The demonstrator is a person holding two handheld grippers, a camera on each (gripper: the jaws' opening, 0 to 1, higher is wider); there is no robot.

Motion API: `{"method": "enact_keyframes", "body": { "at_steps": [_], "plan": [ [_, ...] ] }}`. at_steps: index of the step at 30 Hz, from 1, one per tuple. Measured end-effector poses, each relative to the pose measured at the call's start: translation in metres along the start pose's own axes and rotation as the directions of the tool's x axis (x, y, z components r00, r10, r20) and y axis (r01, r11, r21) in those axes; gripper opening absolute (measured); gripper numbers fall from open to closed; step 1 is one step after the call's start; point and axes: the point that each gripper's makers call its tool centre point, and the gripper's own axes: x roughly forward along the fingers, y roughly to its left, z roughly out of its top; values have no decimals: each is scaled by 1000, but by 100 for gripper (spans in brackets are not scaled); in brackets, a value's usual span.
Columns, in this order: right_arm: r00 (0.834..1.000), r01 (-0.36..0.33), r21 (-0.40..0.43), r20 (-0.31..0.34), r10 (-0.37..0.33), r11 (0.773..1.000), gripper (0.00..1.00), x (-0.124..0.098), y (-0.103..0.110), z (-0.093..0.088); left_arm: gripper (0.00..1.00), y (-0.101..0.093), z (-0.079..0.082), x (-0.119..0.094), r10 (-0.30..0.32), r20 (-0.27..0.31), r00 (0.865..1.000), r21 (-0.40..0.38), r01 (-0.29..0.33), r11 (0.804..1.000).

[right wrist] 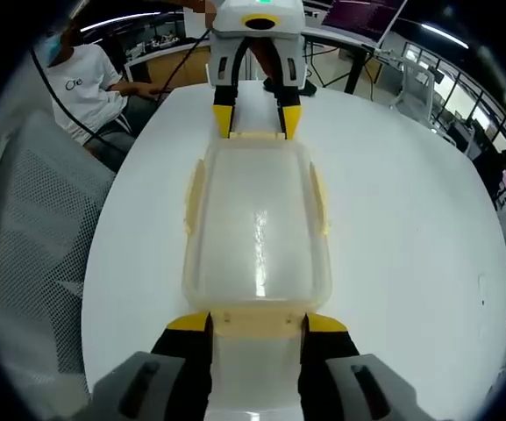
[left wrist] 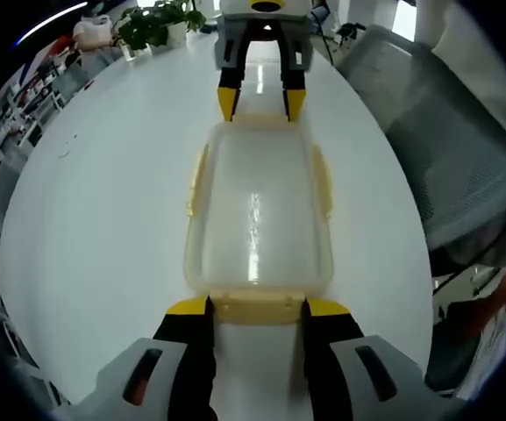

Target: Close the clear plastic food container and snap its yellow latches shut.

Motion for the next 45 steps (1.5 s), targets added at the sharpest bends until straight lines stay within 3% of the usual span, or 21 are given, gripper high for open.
{"method": "enact_keyframes", "body": {
  "at_steps": [8,26,45],
  "plan": [
    [1000,-12,-3,26,12,1000,37,-14,8,9,37,-7,3,-15,0,-6,1000,-11,0,1000],
    [998,20,-47,58,-18,999,37,-60,8,11,37,-11,37,-44,31,-11,999,-15,-31,999],
    [997,42,-62,64,-38,997,37,-109,10,-12,37,-14,90,-58,61,-3,998,-17,-61,998]
  ]
}}
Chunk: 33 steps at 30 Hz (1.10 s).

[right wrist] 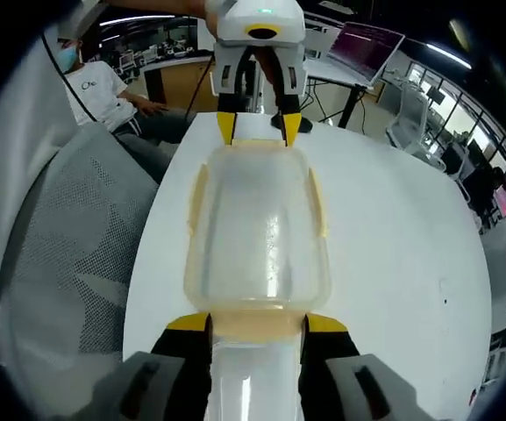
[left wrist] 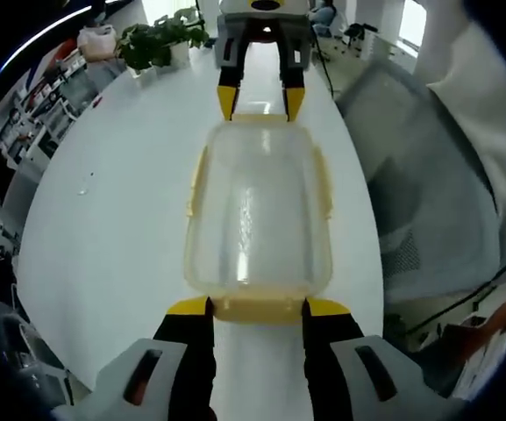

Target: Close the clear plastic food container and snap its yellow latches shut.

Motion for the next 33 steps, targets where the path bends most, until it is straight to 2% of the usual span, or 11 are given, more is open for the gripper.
{"method": "enact_keyframes", "body": {
  "at_steps": [7,20,33],
  "plan": [
    [1000,11,-10,2,-11,1000,37,-12,1,-10,37,0,14,1,-3,-10,1000,0,3,1000],
    [1000,29,1,-11,-29,1000,37,-38,1,-44,37,1,57,14,1,-30,1000,21,-1,1000],
    [999,31,-10,-23,-32,999,37,-55,5,-72,37,-5,86,25,-2,-16,1000,15,2,1000]
  ]
}}
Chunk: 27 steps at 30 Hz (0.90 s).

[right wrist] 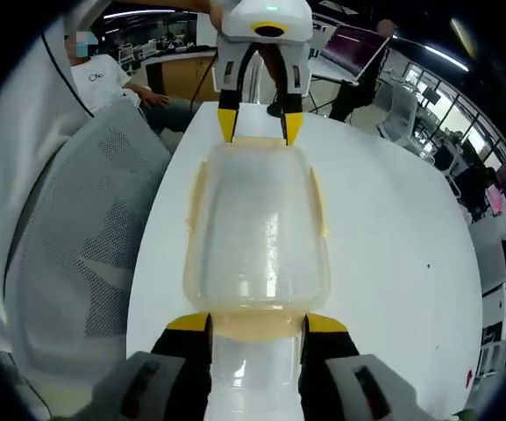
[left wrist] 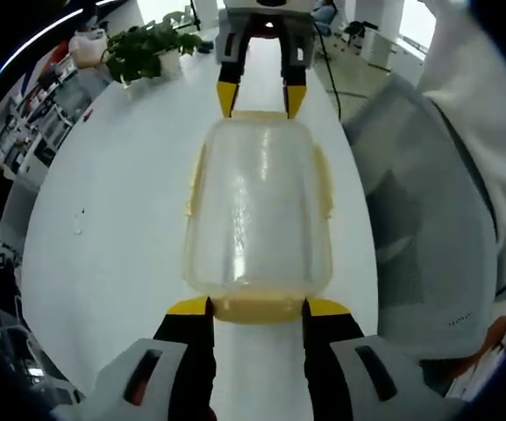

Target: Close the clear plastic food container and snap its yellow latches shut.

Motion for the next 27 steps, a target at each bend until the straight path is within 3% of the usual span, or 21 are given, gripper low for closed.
{"method": "enact_keyframes", "body": {
  "at_steps": [7,27],
  "plan": [
    [1000,5,2,5,-5,1000,37,-4,-1,-10,37,2,8,6,1,-15,1000,0,-1,1000],
    [1000,3,9,6,-3,1000,37,-21,-6,-60,37,8,54,34,-6,-20,1000,15,6,1000]
  ]
}}
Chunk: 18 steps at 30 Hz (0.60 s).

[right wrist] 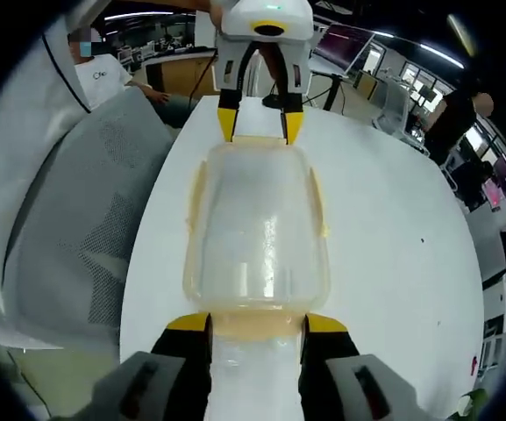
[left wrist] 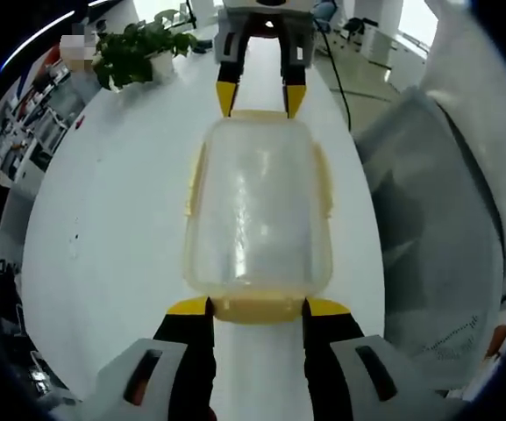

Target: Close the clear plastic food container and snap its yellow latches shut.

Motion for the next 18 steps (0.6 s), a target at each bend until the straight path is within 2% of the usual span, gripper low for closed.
{"method": "enact_keyframes", "body": {
  "at_steps": [7,18],
  "plan": [
    [1000,-9,3,-7,9,1000,37,-5,1,-17,37,-1,14,11,-10,7,1000,-7,10,1000],
    [1000,-22,7,-16,22,1000,37,-7,2,-35,37,-1,26,26,-20,7,1000,-5,20,1000]
  ]
}}
